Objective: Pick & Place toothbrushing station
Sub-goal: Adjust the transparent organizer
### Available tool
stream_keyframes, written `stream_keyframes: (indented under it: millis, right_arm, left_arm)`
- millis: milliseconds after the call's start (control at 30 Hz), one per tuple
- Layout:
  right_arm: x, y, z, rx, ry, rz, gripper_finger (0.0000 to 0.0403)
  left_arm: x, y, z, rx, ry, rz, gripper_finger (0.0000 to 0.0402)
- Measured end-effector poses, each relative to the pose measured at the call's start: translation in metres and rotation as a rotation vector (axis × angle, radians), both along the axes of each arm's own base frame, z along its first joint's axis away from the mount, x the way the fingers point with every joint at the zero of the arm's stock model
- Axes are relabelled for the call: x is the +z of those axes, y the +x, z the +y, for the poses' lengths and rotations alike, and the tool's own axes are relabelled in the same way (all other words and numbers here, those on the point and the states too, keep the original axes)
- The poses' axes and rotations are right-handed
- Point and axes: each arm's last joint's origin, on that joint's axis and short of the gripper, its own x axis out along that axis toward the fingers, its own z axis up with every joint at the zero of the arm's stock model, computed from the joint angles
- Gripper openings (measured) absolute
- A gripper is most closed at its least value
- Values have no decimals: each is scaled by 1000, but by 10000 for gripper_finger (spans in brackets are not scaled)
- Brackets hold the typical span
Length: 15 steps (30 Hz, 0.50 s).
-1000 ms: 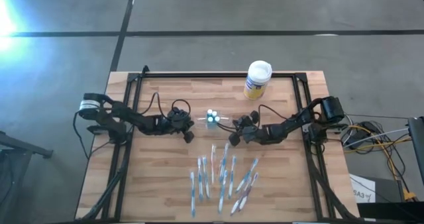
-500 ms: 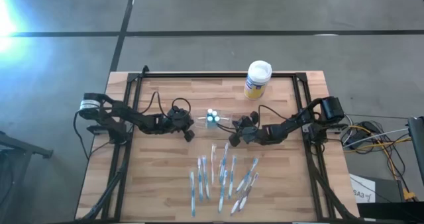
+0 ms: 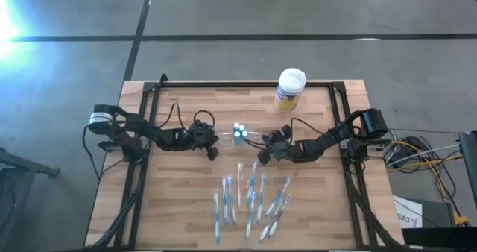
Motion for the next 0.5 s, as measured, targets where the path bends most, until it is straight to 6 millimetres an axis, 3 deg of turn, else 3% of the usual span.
stream_keyframes:
  millis: [500]
  right_arm:
    - [2, -4, 1, 1, 23, -20, 8]
  left_arm:
    - [6, -4, -1, -15, 8, 20, 22]
